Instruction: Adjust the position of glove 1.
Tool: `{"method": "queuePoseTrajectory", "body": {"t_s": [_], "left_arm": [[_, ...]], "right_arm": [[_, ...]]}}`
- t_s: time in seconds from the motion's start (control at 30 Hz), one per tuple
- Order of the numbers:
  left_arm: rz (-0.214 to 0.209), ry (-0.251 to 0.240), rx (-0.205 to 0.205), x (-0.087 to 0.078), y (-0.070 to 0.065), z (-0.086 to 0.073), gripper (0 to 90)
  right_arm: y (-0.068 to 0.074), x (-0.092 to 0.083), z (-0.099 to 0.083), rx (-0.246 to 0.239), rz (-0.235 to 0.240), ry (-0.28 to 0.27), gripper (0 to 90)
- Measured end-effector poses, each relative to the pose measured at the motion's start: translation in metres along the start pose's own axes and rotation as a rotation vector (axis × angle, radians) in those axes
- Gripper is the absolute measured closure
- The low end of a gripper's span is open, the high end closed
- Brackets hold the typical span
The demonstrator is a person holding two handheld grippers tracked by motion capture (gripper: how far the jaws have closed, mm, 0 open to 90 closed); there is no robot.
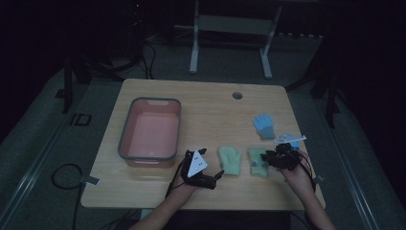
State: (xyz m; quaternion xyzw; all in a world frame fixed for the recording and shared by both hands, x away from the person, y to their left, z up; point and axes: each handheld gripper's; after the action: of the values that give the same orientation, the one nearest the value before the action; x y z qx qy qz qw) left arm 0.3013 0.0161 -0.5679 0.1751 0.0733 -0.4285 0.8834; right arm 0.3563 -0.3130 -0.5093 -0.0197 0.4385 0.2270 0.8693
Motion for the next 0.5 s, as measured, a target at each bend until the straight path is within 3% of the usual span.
{"method": "queuePoseTrajectory", "body": {"t_s": [0.17, 0.33, 0.5], "left_arm": [[0.004, -0.002, -0.002, 0.0, 0.0, 0.0, 1.9], [0.012, -0.009, -0.002, -0.003, -0.001, -0.001, 1.9], [0.012, -0.007, -0.008, -0.003, -0.001, -0.001, 1.9]], "right_arm": [[-0.002, 0.007, -0.009, 0.017, 0.028, -0.015, 63.8], [0.002, 0.018, -0.019, -0.014, -0.018, 0.0, 64.2], [0.004, 0.021, -0.024, -0.008, -0.041, -0.007, 68.1]]}}
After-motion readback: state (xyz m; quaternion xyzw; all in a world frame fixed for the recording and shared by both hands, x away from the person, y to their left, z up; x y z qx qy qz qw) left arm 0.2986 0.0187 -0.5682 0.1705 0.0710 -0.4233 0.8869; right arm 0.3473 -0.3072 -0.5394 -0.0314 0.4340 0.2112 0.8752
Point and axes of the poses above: each handheld gripper's, and its own axes: x roughly forward along the jaws, z roughly out of its top, y roughly to its left, and after that the axes turned 12 degrees about x, right-handed
